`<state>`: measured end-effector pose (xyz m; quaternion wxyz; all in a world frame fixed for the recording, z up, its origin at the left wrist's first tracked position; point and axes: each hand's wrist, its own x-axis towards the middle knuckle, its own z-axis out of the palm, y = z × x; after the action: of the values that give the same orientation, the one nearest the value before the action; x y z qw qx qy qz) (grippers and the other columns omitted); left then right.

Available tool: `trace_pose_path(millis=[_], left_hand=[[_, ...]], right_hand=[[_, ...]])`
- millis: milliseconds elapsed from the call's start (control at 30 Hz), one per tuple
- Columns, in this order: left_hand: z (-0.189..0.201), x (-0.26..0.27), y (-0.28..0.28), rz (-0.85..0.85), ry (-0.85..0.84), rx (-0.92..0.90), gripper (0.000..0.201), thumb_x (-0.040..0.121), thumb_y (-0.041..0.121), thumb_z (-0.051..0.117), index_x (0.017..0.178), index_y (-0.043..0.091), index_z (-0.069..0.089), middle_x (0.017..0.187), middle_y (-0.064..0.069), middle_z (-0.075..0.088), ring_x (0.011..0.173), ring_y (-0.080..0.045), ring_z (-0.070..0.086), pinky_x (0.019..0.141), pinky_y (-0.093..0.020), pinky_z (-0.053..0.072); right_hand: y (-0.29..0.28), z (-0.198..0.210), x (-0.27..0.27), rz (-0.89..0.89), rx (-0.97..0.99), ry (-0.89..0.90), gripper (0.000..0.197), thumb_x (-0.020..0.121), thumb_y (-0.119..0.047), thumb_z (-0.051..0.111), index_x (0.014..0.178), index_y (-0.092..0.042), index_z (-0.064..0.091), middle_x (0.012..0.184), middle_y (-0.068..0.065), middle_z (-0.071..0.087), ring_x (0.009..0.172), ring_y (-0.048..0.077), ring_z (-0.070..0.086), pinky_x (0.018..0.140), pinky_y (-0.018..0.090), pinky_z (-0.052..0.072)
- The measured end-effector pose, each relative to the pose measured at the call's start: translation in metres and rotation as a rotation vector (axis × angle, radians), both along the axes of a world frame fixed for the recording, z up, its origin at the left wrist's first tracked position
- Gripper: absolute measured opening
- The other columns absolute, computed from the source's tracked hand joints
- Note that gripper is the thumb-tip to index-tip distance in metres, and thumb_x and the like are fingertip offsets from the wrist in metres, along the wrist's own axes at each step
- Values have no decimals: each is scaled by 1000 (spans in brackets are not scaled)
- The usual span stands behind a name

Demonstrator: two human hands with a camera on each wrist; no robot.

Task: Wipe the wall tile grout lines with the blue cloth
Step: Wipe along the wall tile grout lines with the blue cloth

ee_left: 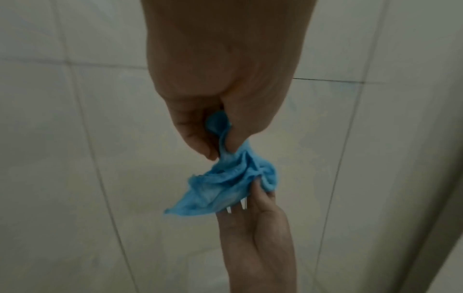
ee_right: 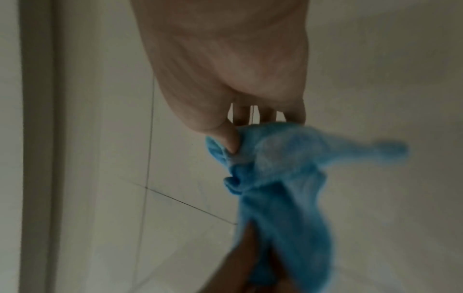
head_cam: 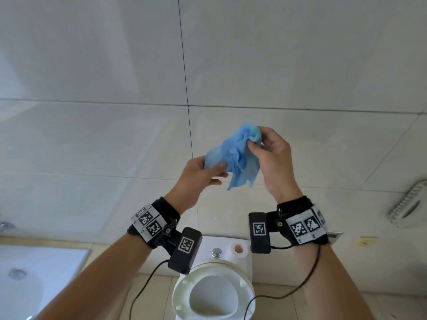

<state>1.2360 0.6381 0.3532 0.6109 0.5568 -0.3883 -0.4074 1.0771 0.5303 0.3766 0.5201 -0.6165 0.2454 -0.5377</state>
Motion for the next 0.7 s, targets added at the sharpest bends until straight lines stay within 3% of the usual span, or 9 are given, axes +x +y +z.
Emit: trace_pose_path(millis=[100, 167, 233, 300, 400, 500, 567, 633, 700], left_hand=[[10, 15, 0, 216, -272, -110, 11, 95, 8, 73, 105, 3, 74, 87, -10, 75, 71, -11, 67, 62, -25, 52], [20, 15, 0, 261, -522, -194, 4, 93, 11, 76, 96, 9, 75, 83, -1, 75, 70, -6, 66, 63, -20, 50], [27, 7, -1, 269, -710, -268, 2, 93, 15, 76, 92, 15, 74, 82, 8, 72, 72, -3, 64, 64, -16, 46], [31, 2, -3, 240, -887, -320, 6, 93, 16, 73, 99, 18, 73, 92, 8, 68, 80, -6, 62, 69, -18, 47], [35, 4, -1, 111, -1184, -257, 28, 91, 13, 65, 118, 13, 73, 113, -1, 63, 102, -20, 61, 85, -37, 53], [44, 24, 2, -81, -1215, -118, 49, 87, 9, 53, 134, 14, 68, 129, -3, 62, 117, -22, 58, 101, -32, 48], [51, 46, 3, -150, -1164, -144, 51, 85, 6, 49, 130, 11, 71, 123, -4, 68, 109, -22, 64, 95, -18, 47], [61, 71, 4, -85, -1079, -182, 49, 86, -9, 49, 124, 9, 74, 116, -1, 71, 100, -22, 70, 86, -9, 48], [77, 89, 8, 116, -1035, -213, 48, 90, -12, 53, 126, 14, 71, 123, 2, 70, 104, -18, 69, 91, -22, 54]], right_hand=[[0, -12, -1, -188, -201, 191, 31, 90, 8, 63, 103, -18, 75, 100, -4, 76, 88, 14, 72, 77, 28, 54], [6, -19, 5, -274, -342, 276, 40, 88, 14, 57, 107, -16, 76, 104, -8, 72, 94, 1, 67, 84, 17, 50], [11, -23, 12, -291, -384, 312, 42, 88, 15, 53, 113, -10, 76, 109, -7, 71, 101, 2, 66, 91, 17, 51], [17, -20, 16, -141, -221, 295, 40, 92, 9, 54, 117, -13, 77, 112, -2, 76, 103, 12, 70, 92, 25, 56], [29, -6, 18, 327, 374, -37, 29, 102, -18, 52, 113, -15, 78, 114, 9, 75, 108, 26, 68, 92, 42, 56], [29, -6, 22, 457, 601, -199, 42, 108, -40, 49, 122, -10, 75, 121, 13, 74, 110, 28, 70, 95, 44, 57], [29, -10, 37, 355, 505, -99, 29, 105, -24, 60, 125, -8, 72, 122, 16, 73, 111, 32, 71, 87, 41, 61], [24, -1, 53, 206, 447, -75, 22, 94, -5, 70, 115, -8, 76, 110, 13, 76, 100, 28, 72, 77, 37, 60], [9, 23, 65, -52, 254, -107, 18, 84, -3, 77, 98, -15, 80, 92, 2, 77, 83, 15, 70, 73, 33, 56]])
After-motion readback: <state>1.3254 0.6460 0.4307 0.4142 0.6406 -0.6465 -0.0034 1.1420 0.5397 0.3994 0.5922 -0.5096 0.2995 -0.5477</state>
